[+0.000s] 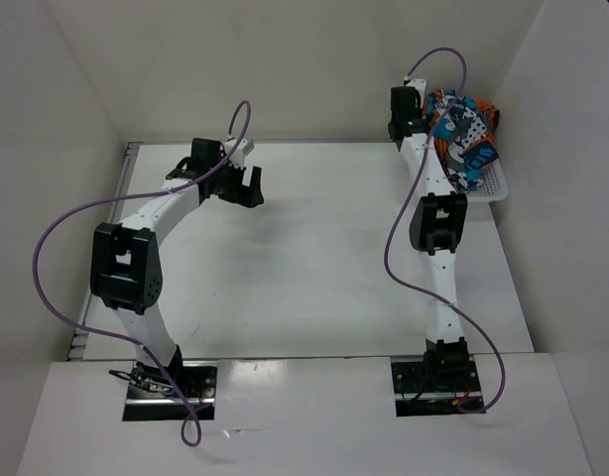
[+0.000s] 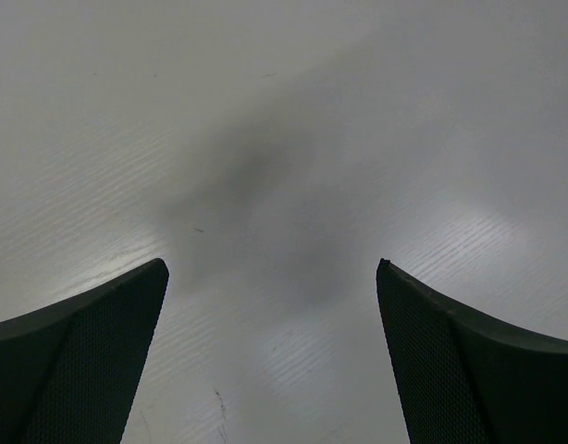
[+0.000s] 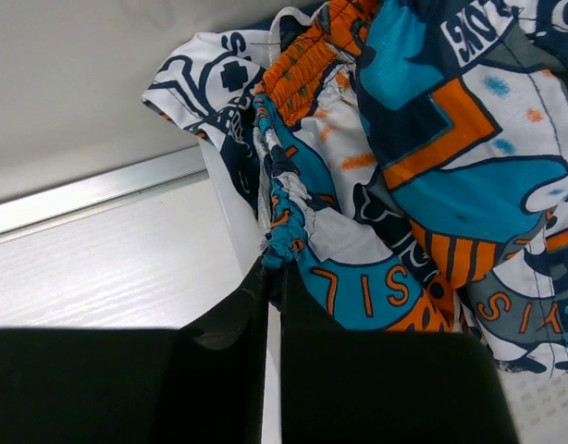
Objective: Fold and stack the shorts
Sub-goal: Grab the shorts from the pile
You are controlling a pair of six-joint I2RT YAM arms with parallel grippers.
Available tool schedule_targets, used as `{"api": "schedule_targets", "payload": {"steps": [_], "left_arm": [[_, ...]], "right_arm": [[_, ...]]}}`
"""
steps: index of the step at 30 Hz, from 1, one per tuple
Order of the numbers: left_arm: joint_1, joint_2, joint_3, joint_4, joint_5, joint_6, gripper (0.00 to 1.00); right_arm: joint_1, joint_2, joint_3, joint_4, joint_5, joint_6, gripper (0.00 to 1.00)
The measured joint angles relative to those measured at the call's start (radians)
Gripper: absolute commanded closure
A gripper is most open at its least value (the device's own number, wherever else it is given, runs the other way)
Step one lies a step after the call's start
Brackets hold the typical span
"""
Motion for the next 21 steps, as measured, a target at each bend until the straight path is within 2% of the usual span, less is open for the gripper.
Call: {"api": "schedule_targets", "payload": {"steps": [10, 16, 21], "left_arm": [[0.000, -0.021, -0.011, 0.003, 0.009, 0.000, 0.00], [0.000, -0.097, -0.063, 0.023, 0.029, 0.000, 0.00], [0.000, -0.200, -0.144, 0.033, 0.039, 0.000, 0.00]], "right_arm": [[0.031, -0.090, -0.024, -0.031, 0.058, 0.052, 1.00], [0.086, -0.278, -0.129, -0.059, 0.076, 0.107, 1.00], [0.135, -0.487, -0.291, -0.024, 0.082, 0.107, 1.00]]}}
